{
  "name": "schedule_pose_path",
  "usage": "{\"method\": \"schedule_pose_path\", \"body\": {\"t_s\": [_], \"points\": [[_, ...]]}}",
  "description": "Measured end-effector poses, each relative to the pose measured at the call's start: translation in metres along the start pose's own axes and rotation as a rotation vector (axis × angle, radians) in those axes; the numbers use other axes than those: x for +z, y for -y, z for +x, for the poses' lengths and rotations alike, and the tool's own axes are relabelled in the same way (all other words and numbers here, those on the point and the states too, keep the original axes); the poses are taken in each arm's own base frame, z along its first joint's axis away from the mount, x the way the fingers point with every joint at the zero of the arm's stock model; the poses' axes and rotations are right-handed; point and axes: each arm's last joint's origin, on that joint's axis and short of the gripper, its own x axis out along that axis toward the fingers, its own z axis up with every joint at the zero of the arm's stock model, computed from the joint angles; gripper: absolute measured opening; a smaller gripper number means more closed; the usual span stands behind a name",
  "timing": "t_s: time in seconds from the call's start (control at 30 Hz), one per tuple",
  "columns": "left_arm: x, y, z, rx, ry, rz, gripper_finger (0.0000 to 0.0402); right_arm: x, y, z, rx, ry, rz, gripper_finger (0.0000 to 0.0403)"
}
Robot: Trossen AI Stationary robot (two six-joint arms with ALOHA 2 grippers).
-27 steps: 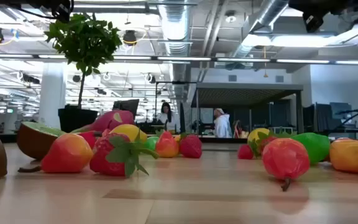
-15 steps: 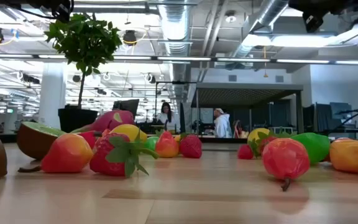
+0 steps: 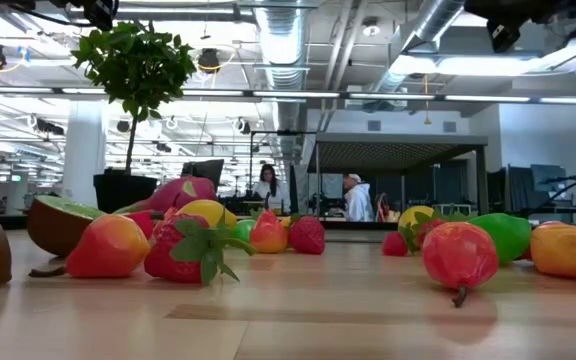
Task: Pick & Place Fruit
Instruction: Put the red colander on the shelf
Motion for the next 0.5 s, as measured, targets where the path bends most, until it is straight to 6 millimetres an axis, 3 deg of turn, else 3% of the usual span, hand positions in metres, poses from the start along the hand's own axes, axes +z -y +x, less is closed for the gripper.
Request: {"method": "schedule_pose_path", "body": {"t_s": [0.5], "points": [[-0.0033, -0.0002, 0.0081, -0.002, -0.036, 0.002, 0.0002, 0.0, 0.0, -0.0001, 0.0, 0.0, -0.056, 0.0]]}}
